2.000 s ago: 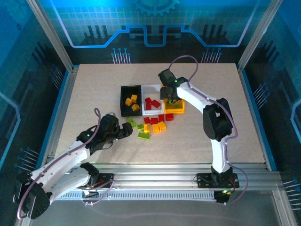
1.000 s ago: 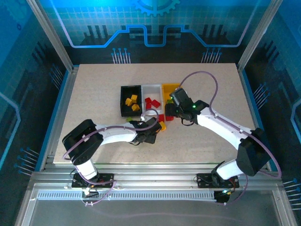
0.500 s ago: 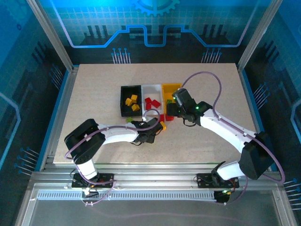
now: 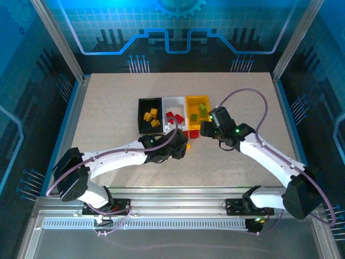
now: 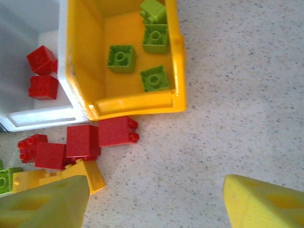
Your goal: Sort the legos into containers by color
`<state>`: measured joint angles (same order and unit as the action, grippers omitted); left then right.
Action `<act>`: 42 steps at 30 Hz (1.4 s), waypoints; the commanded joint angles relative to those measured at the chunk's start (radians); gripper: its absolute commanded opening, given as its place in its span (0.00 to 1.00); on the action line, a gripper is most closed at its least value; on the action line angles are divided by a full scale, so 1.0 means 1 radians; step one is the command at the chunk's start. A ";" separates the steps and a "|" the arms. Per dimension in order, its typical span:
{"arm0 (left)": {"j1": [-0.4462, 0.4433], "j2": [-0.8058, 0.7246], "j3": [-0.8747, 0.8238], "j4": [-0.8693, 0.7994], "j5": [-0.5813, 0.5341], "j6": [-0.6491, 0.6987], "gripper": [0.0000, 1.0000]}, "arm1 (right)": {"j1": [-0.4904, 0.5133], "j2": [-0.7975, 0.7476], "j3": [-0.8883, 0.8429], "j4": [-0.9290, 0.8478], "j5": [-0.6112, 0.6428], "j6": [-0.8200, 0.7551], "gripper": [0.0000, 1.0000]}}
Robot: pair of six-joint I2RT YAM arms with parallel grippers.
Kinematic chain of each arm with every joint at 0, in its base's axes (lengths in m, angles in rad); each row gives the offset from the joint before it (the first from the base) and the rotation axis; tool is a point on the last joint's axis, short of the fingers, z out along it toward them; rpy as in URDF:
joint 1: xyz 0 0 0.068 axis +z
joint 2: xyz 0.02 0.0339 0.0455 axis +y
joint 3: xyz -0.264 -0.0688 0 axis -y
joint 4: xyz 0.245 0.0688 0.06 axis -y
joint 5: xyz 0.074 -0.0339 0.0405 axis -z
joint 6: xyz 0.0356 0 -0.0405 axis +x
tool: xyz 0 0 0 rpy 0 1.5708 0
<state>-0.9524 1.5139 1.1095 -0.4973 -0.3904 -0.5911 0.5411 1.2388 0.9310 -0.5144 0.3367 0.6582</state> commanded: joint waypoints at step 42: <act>0.226 -0.079 0.025 0.251 0.263 -0.098 0.99 | 0.104 0.114 -0.117 0.281 -0.068 -0.012 0.77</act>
<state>-0.7265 1.5139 1.2659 -0.3119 -0.1398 -0.6296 0.6239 1.3064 0.8001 -0.3351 0.2245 0.6598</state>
